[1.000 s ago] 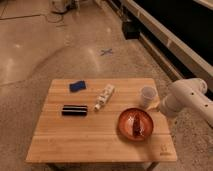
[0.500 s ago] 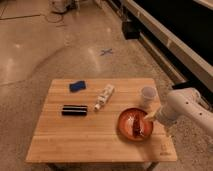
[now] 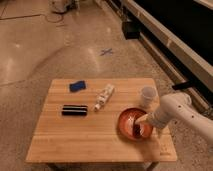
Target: Push the ceramic bowl across the table
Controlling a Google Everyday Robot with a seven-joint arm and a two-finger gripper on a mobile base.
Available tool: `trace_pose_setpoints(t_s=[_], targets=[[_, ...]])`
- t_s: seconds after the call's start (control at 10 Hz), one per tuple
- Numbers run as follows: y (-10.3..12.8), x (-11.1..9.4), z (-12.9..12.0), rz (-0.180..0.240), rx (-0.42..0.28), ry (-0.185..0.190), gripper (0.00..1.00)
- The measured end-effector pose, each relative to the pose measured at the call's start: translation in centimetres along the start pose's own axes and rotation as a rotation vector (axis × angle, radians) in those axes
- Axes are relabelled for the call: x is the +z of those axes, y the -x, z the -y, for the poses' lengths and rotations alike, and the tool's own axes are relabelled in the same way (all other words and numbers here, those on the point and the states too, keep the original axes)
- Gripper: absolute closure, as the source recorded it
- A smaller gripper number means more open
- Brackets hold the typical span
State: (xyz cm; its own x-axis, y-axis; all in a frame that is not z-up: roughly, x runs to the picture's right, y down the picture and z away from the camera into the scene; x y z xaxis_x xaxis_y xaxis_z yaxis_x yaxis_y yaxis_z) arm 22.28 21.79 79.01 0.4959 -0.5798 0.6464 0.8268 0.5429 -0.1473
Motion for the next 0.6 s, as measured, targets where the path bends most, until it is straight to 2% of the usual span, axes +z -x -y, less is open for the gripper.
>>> trace_pose_setpoints(t_s=[0.3, 0.6], targets=[[-0.4, 1.2, 1.1, 0.007, -0.040, -0.017, 0.20], [-2.0, 1.5, 2.7, -0.012, -0.088, -0.026, 0.20]])
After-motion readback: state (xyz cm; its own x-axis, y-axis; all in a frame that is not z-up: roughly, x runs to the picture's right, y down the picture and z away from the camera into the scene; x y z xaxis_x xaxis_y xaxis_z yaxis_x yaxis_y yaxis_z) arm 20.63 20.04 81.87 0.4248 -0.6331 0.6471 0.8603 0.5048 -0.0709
